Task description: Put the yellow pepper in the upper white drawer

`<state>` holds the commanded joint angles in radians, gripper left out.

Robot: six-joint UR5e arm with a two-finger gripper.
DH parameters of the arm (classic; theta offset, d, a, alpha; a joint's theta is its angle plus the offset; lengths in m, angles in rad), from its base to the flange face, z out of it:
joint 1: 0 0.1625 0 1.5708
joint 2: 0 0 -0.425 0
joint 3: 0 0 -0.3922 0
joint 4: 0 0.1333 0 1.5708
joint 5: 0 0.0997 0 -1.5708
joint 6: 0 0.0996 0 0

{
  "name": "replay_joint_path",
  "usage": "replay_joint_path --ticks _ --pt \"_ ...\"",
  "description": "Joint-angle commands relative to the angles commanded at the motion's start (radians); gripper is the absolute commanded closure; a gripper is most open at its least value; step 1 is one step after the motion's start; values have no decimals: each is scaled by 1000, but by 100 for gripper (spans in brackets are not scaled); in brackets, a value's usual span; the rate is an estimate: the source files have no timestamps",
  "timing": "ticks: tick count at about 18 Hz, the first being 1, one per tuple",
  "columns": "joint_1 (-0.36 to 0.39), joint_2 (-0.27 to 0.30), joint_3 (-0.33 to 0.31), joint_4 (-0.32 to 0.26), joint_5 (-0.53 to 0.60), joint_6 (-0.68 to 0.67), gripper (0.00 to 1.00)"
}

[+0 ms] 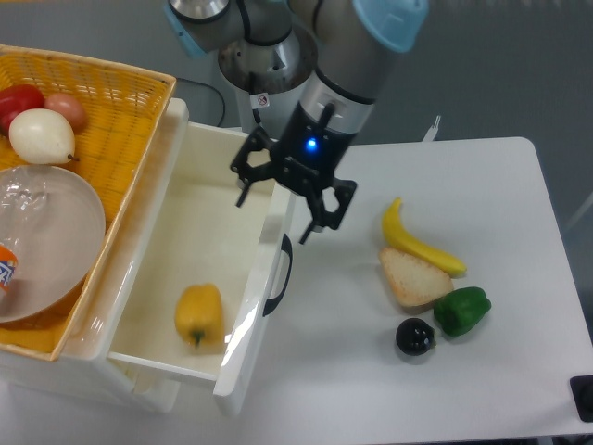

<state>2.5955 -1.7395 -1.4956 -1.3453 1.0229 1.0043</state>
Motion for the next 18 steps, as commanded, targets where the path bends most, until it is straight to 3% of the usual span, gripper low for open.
replay_joint_path --ticks 4,7,12,18 --pt "9 -26 0 0 120 121 0" --pt "31 -41 1 6 140 187 0" --pt "37 -64 -6 11 348 327 0" --pt "28 -83 5 15 430 347 0"
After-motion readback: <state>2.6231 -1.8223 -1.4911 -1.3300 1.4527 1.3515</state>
